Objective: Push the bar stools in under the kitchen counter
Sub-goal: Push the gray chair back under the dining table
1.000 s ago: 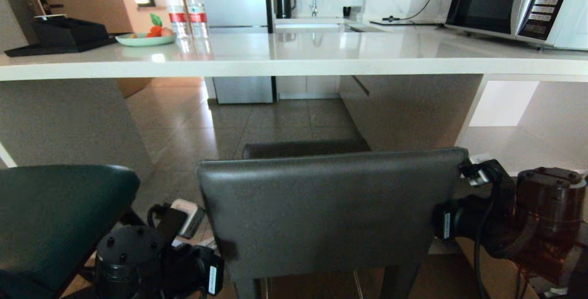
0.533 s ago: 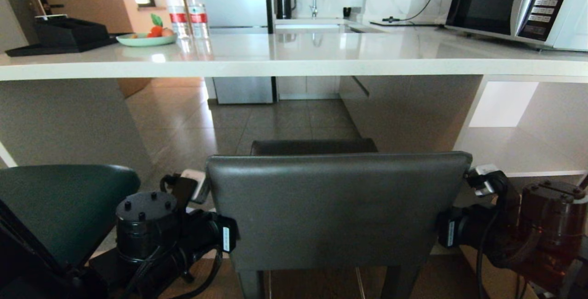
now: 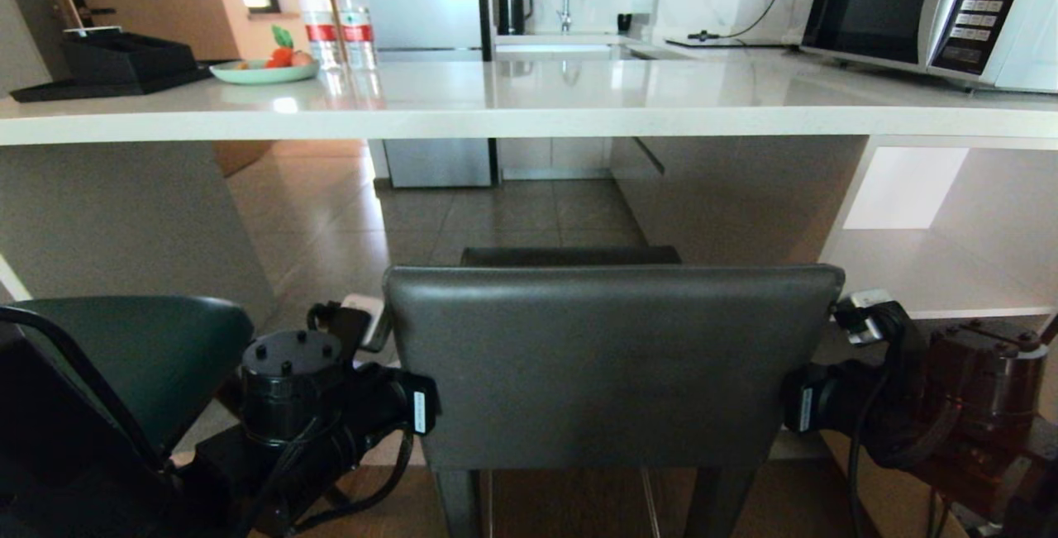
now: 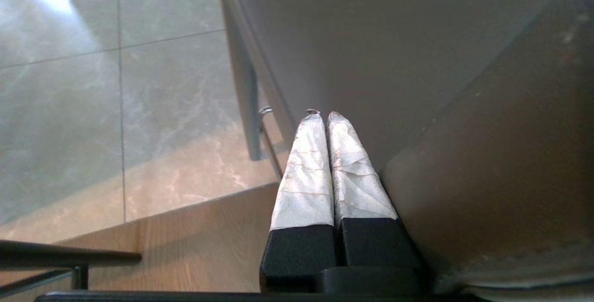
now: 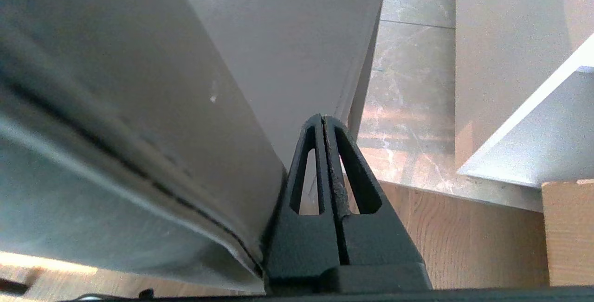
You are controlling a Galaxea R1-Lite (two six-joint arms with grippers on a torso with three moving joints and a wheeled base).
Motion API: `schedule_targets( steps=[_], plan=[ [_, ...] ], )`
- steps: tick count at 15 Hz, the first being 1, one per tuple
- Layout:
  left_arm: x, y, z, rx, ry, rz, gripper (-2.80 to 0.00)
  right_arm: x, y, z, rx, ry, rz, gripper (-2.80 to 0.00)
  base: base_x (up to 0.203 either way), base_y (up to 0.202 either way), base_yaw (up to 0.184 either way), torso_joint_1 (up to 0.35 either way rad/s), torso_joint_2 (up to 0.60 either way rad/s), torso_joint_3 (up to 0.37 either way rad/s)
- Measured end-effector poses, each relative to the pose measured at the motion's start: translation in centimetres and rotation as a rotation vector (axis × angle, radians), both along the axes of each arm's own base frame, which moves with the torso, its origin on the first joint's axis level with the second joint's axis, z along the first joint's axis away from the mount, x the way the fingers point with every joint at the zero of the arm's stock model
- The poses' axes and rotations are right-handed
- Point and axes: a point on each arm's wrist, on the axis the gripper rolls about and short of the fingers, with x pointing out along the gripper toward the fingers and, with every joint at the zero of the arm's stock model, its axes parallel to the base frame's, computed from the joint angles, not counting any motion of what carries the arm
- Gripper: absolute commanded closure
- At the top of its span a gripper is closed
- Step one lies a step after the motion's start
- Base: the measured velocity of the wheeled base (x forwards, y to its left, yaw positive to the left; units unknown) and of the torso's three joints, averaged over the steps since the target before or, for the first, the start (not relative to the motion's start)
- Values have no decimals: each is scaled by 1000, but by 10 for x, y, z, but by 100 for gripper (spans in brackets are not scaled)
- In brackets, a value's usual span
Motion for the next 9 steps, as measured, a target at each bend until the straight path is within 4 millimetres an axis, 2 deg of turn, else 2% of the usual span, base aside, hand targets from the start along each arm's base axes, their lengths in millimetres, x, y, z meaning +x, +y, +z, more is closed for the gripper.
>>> schedule_targets(
  steps=[9],
  plan=[
    [32, -8, 3, -4, -52, 28, 0, 28, 7, 2, 2, -32, -19, 0, 0, 0, 0, 0, 0, 0]
  ],
)
